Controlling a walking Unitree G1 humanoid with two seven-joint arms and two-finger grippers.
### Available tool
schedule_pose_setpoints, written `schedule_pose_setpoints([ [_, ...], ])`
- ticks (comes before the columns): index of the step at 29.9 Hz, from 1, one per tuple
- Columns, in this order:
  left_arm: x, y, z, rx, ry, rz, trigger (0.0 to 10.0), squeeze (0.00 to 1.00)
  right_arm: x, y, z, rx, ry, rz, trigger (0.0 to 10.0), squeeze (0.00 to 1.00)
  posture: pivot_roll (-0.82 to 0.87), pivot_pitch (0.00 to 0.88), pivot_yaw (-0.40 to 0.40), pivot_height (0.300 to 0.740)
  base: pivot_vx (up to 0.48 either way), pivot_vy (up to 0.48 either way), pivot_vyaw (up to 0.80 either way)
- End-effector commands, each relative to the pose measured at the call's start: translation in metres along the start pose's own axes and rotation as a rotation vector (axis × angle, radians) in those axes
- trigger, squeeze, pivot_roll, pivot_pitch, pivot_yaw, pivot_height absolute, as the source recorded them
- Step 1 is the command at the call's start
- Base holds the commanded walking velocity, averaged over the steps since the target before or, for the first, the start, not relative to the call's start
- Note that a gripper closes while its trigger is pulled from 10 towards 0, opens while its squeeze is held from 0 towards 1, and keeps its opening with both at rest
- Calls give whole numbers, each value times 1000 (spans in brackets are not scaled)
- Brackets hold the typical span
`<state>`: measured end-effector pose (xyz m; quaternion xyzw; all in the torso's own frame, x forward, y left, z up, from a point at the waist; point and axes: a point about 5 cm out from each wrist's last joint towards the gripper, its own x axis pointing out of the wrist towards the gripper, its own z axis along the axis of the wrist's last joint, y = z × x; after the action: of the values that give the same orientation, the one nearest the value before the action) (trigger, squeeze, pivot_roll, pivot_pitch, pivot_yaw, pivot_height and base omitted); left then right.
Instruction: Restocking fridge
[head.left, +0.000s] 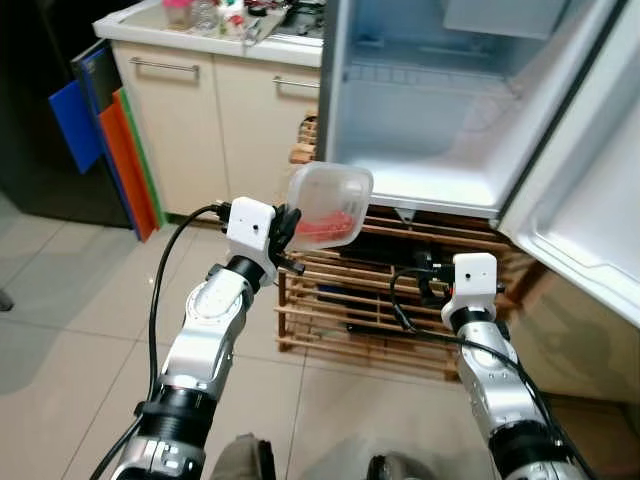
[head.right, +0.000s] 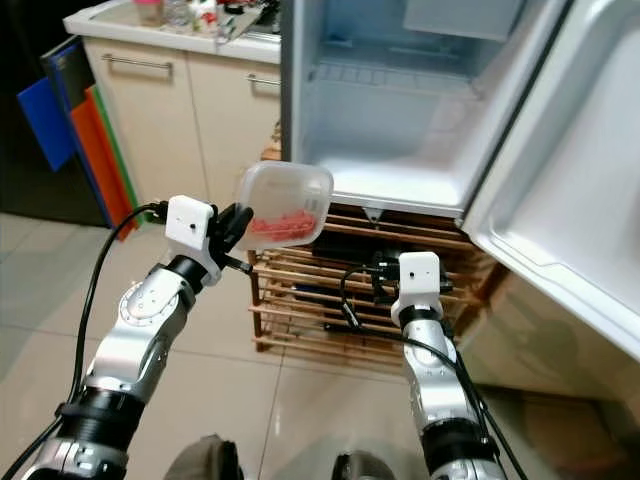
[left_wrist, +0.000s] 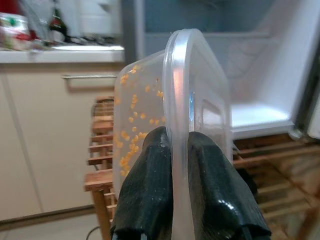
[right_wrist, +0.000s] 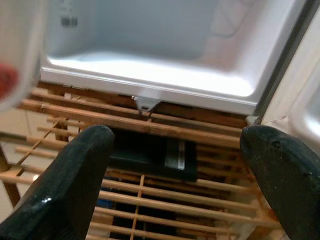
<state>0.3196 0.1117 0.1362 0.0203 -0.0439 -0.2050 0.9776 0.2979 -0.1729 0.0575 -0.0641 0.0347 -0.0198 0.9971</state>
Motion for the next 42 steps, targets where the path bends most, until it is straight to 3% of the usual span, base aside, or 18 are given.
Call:
schedule_pose_setpoints([
  [1, 1, 1, 1, 0, -1, -2, 10000, 0, 3, 1, 5, -6, -7, 3, 10000, 0, -45, 0, -48, 678, 0, 0, 0],
  [13, 1, 1, 0, 2, 0, -1, 10000, 0, 3, 7, 9, -15, -47, 35, 10000, 0, -46, 0, -49, 673, 0, 0, 152],
  [17, 2, 1, 0, 4, 0, -3, 10000, 0, 4, 8, 6, -24, -8, 30, 10000, 0, -45, 0, -47, 673, 0, 0, 0],
  [33, 4, 1, 0, 24, 0, -2, 10000, 0, 5, 12, 8, -21, -28, 50, 10000, 0, -45, 0, -49, 591, 0, 0, 27],
  [42, 5, -2, 7, 11, -38, -39, 10000, 0, 5, 13, 12, -24, -55, 61, 10000, 0, -47, 0, -52, 591, 0, 0, 0],
])
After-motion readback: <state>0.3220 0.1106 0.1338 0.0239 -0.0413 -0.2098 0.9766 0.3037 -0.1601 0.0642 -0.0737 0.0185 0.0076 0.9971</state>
